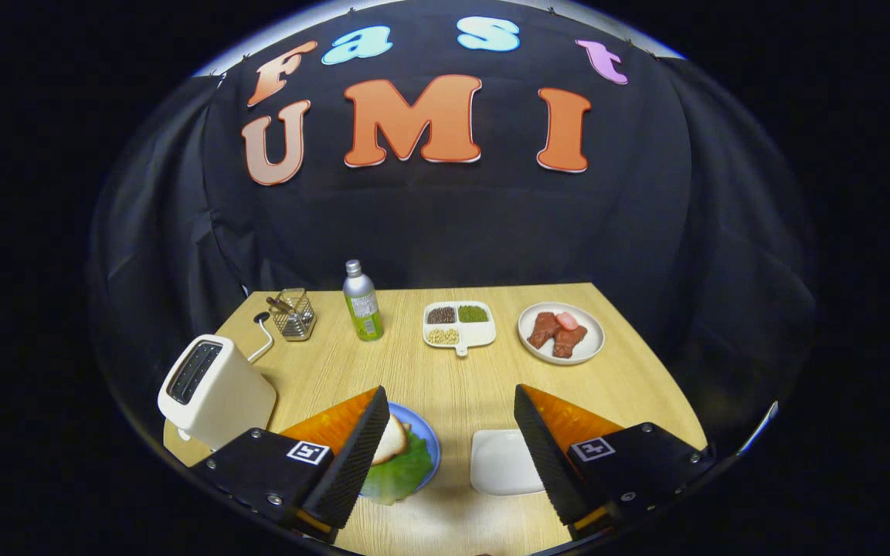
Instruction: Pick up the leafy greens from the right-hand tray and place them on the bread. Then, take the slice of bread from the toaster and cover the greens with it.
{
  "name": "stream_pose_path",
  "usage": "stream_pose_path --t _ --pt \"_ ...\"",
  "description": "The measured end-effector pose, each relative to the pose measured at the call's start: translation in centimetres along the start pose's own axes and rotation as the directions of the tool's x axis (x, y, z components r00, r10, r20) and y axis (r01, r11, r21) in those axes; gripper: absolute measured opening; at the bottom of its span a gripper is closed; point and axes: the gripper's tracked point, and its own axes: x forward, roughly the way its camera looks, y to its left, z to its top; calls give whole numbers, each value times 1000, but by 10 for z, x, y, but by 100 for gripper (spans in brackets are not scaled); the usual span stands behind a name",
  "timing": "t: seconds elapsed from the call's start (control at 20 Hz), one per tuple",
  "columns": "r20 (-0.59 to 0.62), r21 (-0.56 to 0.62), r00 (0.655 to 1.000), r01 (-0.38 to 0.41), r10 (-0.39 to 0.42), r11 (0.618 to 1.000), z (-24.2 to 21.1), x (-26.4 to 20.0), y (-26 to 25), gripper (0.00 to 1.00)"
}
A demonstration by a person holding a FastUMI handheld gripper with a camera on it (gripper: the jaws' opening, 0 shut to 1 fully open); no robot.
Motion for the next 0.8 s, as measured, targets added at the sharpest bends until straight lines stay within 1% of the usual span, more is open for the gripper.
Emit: stream_pose_path --t 0.2,0.35,0.6,0.8 --pt "65 -1 998 14 -14 1000 29 -25 -5 97" --pt "89 32 996 9 -12 999 35 -38 -1 97" --pt "82 -9 997 11 -11 1000 24 -42 6 97" --pt "70 31 998 -1 -1 1000 19 -43 9 97"
